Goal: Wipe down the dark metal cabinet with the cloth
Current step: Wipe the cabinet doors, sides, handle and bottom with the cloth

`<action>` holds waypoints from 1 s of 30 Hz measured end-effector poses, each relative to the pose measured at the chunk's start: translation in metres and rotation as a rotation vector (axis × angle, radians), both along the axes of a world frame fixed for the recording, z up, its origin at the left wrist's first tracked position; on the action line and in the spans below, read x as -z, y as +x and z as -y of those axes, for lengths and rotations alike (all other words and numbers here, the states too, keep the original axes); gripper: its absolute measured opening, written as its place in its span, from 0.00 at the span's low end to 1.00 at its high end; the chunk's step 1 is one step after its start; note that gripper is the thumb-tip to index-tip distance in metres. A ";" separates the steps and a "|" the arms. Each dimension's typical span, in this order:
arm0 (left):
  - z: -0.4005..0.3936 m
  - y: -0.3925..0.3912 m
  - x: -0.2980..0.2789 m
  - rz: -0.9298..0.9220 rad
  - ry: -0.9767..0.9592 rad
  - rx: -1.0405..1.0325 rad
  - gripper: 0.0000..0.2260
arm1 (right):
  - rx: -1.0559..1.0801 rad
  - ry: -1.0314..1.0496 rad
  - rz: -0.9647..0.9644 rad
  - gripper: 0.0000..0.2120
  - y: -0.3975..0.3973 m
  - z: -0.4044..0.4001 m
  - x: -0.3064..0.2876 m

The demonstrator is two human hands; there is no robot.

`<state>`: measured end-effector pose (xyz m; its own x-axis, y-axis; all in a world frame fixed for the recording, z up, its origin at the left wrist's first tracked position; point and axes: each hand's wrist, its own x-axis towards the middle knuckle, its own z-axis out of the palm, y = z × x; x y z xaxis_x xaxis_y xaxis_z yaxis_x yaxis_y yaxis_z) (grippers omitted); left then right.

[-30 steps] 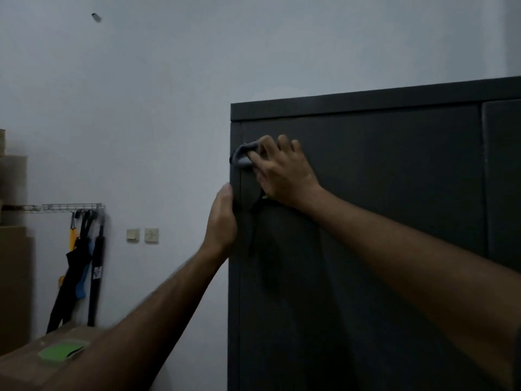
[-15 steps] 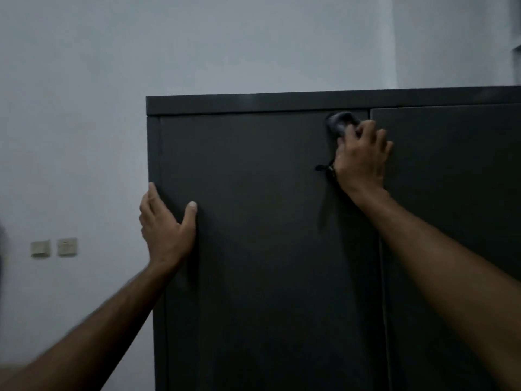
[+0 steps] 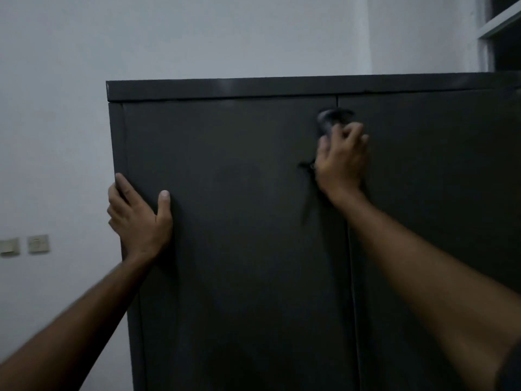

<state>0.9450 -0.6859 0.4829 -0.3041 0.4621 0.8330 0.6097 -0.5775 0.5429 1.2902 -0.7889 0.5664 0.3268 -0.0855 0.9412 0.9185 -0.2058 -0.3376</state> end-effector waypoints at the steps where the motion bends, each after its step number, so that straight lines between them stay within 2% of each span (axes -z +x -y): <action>1: 0.000 0.000 0.000 -0.001 0.001 0.002 0.43 | -0.014 -0.043 0.110 0.16 -0.010 -0.005 0.021; 4: -0.001 -0.004 0.001 -0.022 -0.010 0.019 0.44 | -0.041 -0.138 0.444 0.16 0.011 -0.001 0.090; 5: -0.001 -0.007 0.001 -0.040 -0.021 0.024 0.44 | -0.014 -0.154 0.498 0.16 0.030 0.005 0.101; 6: -0.001 -0.009 0.000 -0.061 -0.033 0.030 0.45 | 0.004 -0.141 0.465 0.15 0.046 0.010 0.104; 7: -0.001 -0.011 -0.001 -0.082 -0.041 0.031 0.45 | 0.013 -0.099 0.339 0.14 0.057 0.013 0.099; 9: 0.000 -0.014 -0.001 -0.115 -0.058 0.021 0.44 | 0.022 0.035 -0.008 0.12 0.057 0.013 0.078; 10: 0.001 -0.015 -0.001 -0.126 -0.064 0.021 0.43 | 0.034 0.057 -0.096 0.12 0.047 0.012 0.071; 11: 0.003 -0.015 -0.001 -0.131 -0.071 0.025 0.43 | 0.035 0.044 -0.084 0.12 0.033 0.009 0.071; 15: 0.017 -0.006 0.004 -0.100 -0.107 0.014 0.40 | -0.152 -0.200 0.394 0.17 -0.014 0.002 0.123; 18: 0.037 0.005 0.026 -0.283 0.110 -0.042 0.33 | -0.356 -0.306 0.492 0.17 -0.027 0.009 0.149; 20: 0.051 0.014 0.041 -0.451 0.198 0.103 0.27 | -0.575 -0.299 0.405 0.14 -0.033 0.016 0.149; 21: 0.060 0.018 0.047 -0.495 0.156 0.235 0.23 | -0.714 -0.279 0.320 0.12 -0.038 0.020 0.148; 23: 0.077 0.024 0.058 -0.543 0.061 0.486 0.17 | -0.966 -0.245 0.119 0.09 -0.051 0.027 0.146; 25: 0.089 0.030 0.071 -0.507 0.053 0.620 0.13 | -1.153 -0.278 -0.045 0.07 -0.072 0.032 0.147; 27: 0.098 0.029 0.084 -0.390 -0.035 0.697 0.16 | -1.304 -0.353 -0.144 0.06 -0.095 0.034 0.155; 29: 0.104 0.021 0.091 -0.285 -0.286 0.813 0.27 | -1.470 -0.429 -0.282 0.06 -0.121 0.035 0.165; 30: 0.106 0.014 0.095 -0.242 -0.409 0.880 0.28 | -1.554 -0.462 -0.366 0.06 -0.135 0.035 0.169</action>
<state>0.9594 -0.7916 0.3882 0.4409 0.7065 0.5536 0.1751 -0.6726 0.7190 1.1554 -0.8240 0.3969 0.0223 0.7578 0.6521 0.2208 0.6325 -0.7425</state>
